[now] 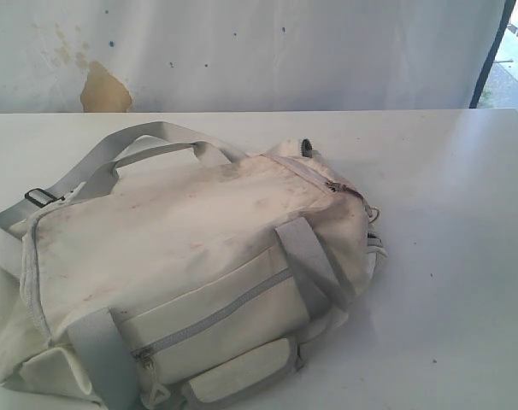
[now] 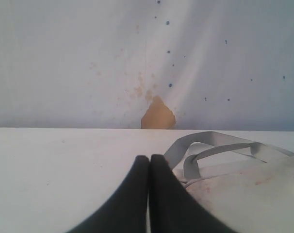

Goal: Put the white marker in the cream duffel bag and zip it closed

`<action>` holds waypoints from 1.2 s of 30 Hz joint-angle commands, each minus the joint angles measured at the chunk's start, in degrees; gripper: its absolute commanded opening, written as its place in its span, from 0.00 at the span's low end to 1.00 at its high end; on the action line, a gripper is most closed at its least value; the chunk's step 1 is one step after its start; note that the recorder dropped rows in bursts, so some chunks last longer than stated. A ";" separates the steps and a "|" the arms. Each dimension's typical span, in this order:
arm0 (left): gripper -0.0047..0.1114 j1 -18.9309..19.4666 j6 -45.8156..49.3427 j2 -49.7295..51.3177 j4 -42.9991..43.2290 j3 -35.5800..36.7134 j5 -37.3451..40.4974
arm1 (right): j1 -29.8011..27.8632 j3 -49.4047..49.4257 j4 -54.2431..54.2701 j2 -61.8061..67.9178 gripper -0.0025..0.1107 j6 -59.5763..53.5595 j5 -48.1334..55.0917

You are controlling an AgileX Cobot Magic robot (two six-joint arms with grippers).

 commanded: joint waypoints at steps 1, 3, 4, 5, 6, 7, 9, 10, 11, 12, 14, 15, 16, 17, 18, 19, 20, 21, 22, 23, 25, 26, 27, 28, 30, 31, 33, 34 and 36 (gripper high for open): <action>0.04 -0.29 -0.31 -0.15 -0.62 0.30 -0.79 | 0.10 0.26 -0.37 -0.28 0.02 -0.42 -0.23; 0.04 -0.29 -0.31 -0.15 -0.57 0.30 -0.68 | 0.10 0.26 -0.37 -0.28 0.02 -0.42 -0.23; 0.04 -0.29 -0.31 -0.15 -0.57 0.30 -0.68 | 0.10 0.26 -0.37 -0.28 0.02 -0.42 -0.23; 0.04 -0.29 -0.31 -0.15 -0.57 0.30 -0.68 | 0.10 0.26 -0.37 -0.28 0.02 -0.42 -0.23; 0.04 -0.29 -0.31 -0.15 -0.57 0.30 -0.68 | 0.10 0.26 -0.37 -0.28 0.02 -0.42 -0.23; 0.04 -0.29 -0.31 -0.15 -0.57 0.30 -0.68 | 0.10 0.26 -0.37 -0.28 0.02 -0.42 -0.23; 0.04 -0.29 -0.31 -0.15 -0.57 0.30 -0.38 | 0.10 0.26 -0.37 -0.28 0.02 -0.42 -0.23; 0.04 -0.29 -0.02 -0.15 -1.08 0.30 0.29 | 0.10 0.26 -0.37 -0.28 0.02 -0.42 -0.23; 0.04 -0.29 1.13 -0.15 -2.62 0.30 0.60 | 0.10 0.26 -0.37 -0.28 0.02 -0.42 -0.23; 0.04 -0.29 4.00 -0.15 -5.87 0.30 0.60 | 0.10 0.26 -0.37 -0.28 0.02 -0.42 -0.23; 0.04 -0.29 5.89 -0.15 -7.52 0.30 0.60 | 0.10 0.26 -0.37 -0.28 0.02 -0.42 -0.23; 0.04 -0.29 6.31 -0.15 -7.97 0.30 0.72 | 0.10 0.26 -0.37 -0.28 0.02 -0.42 -0.23; 0.04 -0.29 6.37 -0.15 -8.62 0.30 0.83 | 0.10 0.26 -0.37 -0.28 0.02 -0.42 -0.23; 0.04 -0.29 6.37 -0.15 -9.10 0.30 0.83 | 0.10 0.26 -0.37 -0.28 0.02 -0.42 -0.23; 0.04 -0.29 7.82 -0.15 -11.13 0.30 1.00 | 0.10 0.26 -0.37 -0.28 0.02 -0.42 -0.23; 0.04 -0.29 7.82 -0.15 -11.13 0.30 1.26 | 0.10 0.26 -0.37 -0.28 0.02 -0.42 -0.23; 0.04 -0.29 7.93 -0.15 -10.43 0.30 1.96 | 0.10 0.26 -0.37 -0.28 0.02 -0.42 -0.23; 0.04 -0.29 7.93 -0.15 -10.43 0.30 2.33 | 0.10 0.26 -0.37 -0.28 0.02 -0.42 -0.23; 0.04 -0.29 7.93 -0.15 -10.43 0.30 2.33 | 0.10 0.26 -0.37 -0.28 0.02 -0.42 -0.23; 0.04 -0.29 7.93 -0.15 -10.43 0.30 2.16 | 0.10 0.26 -0.37 -0.28 0.02 -0.42 -0.23; 0.04 -0.29 7.93 -0.15 -10.43 0.30 2.16 | 0.10 0.26 -0.37 -0.28 0.02 -0.42 -0.23; 0.04 -0.29 7.93 -0.15 -10.43 0.30 2.16 | 0.10 0.26 -0.37 -0.28 0.02 -0.42 -0.23; 0.04 -0.29 7.93 -0.15 -10.43 0.30 2.16 | 0.10 0.26 -0.37 -0.28 0.02 -0.42 -0.23; 0.04 -0.29 7.93 -0.15 -10.43 0.30 2.16 | 0.10 0.26 -0.37 -0.28 0.02 -0.42 -0.23; 0.04 -0.29 7.93 -0.15 -10.43 0.30 2.16 | 0.10 0.26 -0.37 -0.28 0.02 -0.42 -0.23; 0.04 -0.29 7.93 -0.15 -10.43 0.30 2.16 | 0.10 0.26 -0.37 -0.28 0.02 -0.42 -0.23; 0.04 -0.29 7.93 -0.15 -10.43 0.30 2.16 | 0.10 0.26 -0.37 -0.28 0.02 -0.42 -0.23; 0.04 -0.29 7.93 -0.15 -10.43 0.30 2.16 | 0.10 0.26 -0.37 -0.28 0.02 -0.42 -0.23; 0.04 -0.29 7.93 -0.15 -10.43 0.30 2.16 | 0.10 0.26 -0.37 -0.28 0.02 -0.42 -0.23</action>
